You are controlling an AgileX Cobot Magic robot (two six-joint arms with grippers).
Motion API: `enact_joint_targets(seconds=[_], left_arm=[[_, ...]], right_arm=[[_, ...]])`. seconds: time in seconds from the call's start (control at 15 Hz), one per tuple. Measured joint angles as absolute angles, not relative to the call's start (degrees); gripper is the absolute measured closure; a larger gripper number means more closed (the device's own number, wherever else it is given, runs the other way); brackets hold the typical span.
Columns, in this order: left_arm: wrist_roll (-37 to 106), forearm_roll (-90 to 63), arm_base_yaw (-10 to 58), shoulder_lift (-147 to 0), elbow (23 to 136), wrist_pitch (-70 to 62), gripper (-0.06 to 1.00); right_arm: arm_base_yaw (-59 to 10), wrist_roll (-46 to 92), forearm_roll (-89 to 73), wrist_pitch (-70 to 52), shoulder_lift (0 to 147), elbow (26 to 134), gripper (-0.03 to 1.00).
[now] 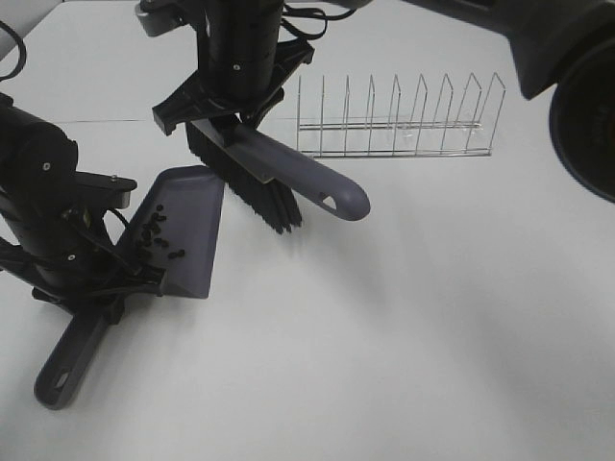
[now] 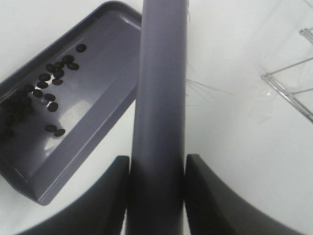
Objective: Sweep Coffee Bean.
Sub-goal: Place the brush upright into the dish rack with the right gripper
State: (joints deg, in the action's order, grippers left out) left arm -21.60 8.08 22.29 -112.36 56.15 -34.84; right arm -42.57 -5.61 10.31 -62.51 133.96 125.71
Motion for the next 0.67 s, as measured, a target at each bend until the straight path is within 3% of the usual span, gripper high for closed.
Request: enact_joint_targets(seconds=[0.33, 0.67], left_arm=[[-21.49, 8.08, 22.29, -112.36, 56.15, -34.84, 0.59], [-21.49, 8.08, 22.29, -112.36, 56.15, -34.84, 0.59]], right_arm=[[-38.96, -5.67, 16.44, -69.90, 126.80, 125.76, 0.67], [-25.15, -4.93, 9.91, -70.02, 122.21, 125.76, 0.67]])
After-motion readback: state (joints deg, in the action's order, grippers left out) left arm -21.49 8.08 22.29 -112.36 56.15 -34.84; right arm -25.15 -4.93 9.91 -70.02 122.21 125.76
